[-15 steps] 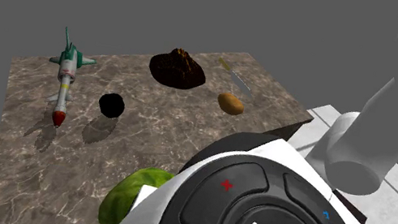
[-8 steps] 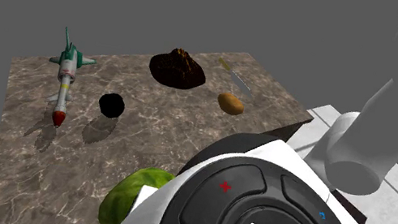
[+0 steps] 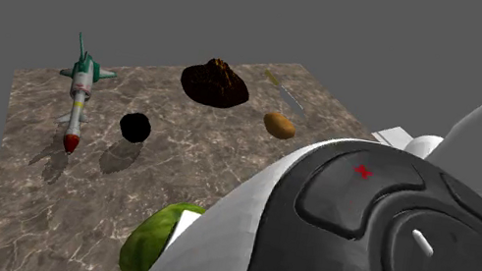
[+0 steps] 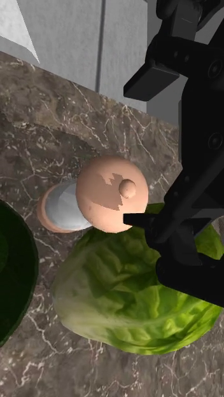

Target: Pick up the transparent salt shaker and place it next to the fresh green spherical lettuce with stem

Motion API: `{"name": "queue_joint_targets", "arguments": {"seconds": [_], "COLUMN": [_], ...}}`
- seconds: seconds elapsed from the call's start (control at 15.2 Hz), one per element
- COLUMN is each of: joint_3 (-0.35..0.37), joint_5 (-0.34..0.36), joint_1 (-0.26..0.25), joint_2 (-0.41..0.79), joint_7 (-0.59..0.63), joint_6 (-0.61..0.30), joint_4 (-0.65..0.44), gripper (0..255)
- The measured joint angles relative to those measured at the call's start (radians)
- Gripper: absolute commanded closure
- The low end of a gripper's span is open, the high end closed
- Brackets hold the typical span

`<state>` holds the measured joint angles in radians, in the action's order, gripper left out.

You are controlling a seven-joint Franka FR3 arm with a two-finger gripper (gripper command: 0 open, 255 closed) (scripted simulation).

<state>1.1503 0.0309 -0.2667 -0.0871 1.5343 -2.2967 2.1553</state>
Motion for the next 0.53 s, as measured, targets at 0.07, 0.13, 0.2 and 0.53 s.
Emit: {"name": "queue_joint_targets", "arguments": {"seconds": [0.07, 0.13, 0.2, 0.53], "joint_3": [-0.014, -0.028, -0.031, -0.036], "joint_5": [-0.039, -0.07, -0.077, -0.087], "joint_1": [-0.007, -0.016, -0.019, -0.022], "joint_2": [-0.029, -0.052, -0.057, -0.064], "joint_7": [-0.028, -0.05, -0.055, -0.061], "joint_6": [0.029, 0.042, 0.048, 0.055], "joint_4": [-0.017, -0.019, -0.022, -0.025], "gripper": [0, 0, 0, 0]}}
